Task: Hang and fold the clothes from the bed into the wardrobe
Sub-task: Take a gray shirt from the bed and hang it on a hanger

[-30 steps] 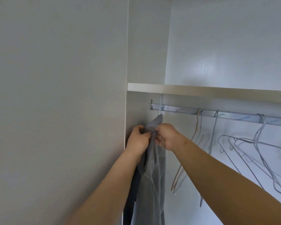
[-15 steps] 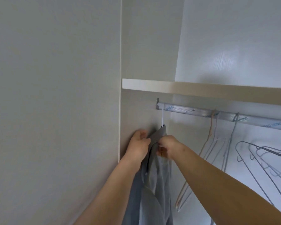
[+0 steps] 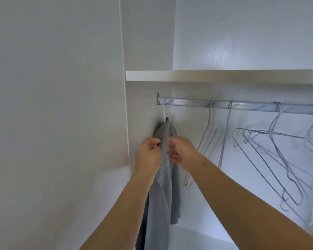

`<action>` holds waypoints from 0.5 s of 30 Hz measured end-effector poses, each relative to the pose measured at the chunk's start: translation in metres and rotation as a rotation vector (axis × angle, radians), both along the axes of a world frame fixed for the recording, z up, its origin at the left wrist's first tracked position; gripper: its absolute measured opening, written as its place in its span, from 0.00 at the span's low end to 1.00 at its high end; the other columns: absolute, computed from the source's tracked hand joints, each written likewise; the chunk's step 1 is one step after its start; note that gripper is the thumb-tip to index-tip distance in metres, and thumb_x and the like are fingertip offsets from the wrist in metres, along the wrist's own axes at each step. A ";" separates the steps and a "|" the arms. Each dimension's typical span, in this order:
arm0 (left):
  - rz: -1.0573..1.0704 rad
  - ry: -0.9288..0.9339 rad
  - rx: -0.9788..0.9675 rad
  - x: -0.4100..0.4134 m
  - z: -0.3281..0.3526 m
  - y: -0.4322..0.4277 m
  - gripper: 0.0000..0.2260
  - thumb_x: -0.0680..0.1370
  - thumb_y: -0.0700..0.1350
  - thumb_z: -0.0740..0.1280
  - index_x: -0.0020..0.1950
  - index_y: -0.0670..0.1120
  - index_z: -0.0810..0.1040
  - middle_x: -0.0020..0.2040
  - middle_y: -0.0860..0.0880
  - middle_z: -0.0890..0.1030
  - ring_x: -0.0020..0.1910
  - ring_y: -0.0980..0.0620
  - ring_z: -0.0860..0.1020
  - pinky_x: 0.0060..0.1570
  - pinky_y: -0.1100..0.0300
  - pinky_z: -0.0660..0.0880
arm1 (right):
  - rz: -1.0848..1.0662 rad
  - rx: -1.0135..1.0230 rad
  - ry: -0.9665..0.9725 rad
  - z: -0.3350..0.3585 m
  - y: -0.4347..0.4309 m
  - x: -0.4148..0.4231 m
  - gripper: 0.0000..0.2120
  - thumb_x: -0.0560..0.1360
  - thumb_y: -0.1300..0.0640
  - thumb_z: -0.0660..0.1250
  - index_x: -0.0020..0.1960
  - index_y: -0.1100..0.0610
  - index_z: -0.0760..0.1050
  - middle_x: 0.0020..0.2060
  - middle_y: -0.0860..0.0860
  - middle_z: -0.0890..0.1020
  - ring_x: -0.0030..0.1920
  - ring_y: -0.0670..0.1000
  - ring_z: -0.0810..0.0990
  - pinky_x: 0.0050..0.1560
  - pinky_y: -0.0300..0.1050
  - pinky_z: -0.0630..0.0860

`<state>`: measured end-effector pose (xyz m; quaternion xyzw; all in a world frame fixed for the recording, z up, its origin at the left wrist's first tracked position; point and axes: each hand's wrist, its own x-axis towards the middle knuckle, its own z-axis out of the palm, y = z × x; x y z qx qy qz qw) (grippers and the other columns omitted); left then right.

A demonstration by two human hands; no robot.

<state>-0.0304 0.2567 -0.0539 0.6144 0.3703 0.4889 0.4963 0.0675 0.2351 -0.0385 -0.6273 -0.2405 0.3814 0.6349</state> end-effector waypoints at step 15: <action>-0.593 0.285 -0.206 -0.029 -0.092 -0.195 0.05 0.79 0.43 0.62 0.45 0.53 0.74 0.46 0.54 0.79 0.43 0.56 0.79 0.39 0.68 0.71 | -0.502 -0.003 0.201 -0.108 -0.255 -0.072 0.05 0.77 0.59 0.60 0.47 0.56 0.75 0.43 0.53 0.81 0.41 0.51 0.79 0.38 0.40 0.74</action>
